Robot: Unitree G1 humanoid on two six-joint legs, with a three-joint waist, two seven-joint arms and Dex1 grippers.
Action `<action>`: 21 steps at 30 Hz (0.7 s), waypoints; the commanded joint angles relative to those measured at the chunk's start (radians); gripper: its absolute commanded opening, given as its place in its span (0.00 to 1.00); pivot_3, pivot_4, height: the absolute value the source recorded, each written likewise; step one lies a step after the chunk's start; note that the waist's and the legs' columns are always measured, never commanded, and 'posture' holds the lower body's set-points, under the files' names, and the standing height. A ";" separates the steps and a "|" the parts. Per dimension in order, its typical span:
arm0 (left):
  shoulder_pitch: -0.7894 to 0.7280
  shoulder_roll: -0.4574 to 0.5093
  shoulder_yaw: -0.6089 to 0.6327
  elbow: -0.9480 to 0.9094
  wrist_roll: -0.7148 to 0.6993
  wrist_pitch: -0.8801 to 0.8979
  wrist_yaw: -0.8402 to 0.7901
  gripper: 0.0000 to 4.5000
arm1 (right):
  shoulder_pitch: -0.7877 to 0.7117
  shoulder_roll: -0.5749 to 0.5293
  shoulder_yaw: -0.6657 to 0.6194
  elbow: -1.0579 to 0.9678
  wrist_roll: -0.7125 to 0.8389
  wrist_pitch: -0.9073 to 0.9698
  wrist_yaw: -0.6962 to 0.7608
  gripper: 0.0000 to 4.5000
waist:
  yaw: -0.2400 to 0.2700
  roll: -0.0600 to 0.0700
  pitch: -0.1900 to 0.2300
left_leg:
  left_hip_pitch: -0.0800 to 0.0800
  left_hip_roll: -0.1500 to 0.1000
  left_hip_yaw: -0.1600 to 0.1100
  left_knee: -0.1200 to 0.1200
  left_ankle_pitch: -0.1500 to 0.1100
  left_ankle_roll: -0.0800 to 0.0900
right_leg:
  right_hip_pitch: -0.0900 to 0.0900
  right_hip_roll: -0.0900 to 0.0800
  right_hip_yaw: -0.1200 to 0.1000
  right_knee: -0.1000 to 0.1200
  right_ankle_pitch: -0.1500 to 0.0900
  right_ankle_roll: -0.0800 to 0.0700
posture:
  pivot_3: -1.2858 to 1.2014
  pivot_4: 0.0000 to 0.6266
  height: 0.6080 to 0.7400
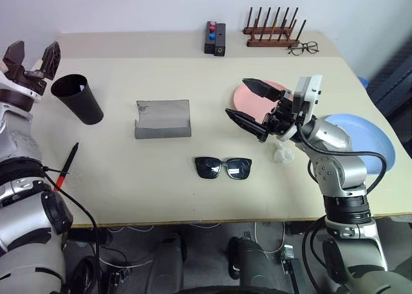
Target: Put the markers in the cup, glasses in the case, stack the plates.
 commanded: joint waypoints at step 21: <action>0.447 0.305 0.004 -0.456 -0.115 1.091 0.119 0.99 | -0.038 0.007 0.016 0.032 0.020 -0.010 0.075 1.00 | -0.012 0.001 0.000 | 0.004 0.002 0.000 -0.004 -0.002 -0.004 | 0.000 0.002 0.001 -0.001 -0.003 -0.005 | 0.52 0.24 1.00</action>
